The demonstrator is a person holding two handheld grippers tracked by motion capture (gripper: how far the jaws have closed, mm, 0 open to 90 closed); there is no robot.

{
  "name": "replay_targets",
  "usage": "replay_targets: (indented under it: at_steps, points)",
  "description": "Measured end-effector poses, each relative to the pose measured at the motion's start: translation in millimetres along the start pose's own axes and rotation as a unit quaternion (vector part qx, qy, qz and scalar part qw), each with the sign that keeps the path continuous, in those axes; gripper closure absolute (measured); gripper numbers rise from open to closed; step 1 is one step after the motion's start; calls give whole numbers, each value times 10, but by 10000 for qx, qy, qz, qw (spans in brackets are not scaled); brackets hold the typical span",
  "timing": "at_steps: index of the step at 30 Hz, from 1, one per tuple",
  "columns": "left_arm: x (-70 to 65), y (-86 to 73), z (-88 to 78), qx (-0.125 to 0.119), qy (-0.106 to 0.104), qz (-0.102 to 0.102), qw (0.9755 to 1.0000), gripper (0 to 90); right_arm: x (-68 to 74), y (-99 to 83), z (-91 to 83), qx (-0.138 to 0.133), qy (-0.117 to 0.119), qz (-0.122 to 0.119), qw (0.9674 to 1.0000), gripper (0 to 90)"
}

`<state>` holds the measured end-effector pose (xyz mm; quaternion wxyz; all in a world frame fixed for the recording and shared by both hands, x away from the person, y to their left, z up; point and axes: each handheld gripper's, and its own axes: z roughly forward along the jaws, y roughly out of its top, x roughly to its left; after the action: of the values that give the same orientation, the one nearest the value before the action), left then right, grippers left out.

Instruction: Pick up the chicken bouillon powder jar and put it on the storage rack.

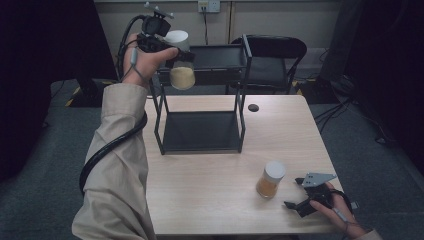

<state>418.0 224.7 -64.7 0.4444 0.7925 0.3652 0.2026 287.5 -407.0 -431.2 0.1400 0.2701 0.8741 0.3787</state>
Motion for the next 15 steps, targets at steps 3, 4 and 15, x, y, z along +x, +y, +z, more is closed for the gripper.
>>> replay_targets:
  at_steps: [3,4,15]
  points:
    - [23,136,1,12,81,28,10000,347,0,0,0,-1,0,-1,10000,0]
    - [34,168,8,19,99,34,9999,347,0,0,0,-1,0,-1,10000,0]
    - [199,333,195,-41,218,-43,9997,347,2,2,0,6,-4,5,10000,0]
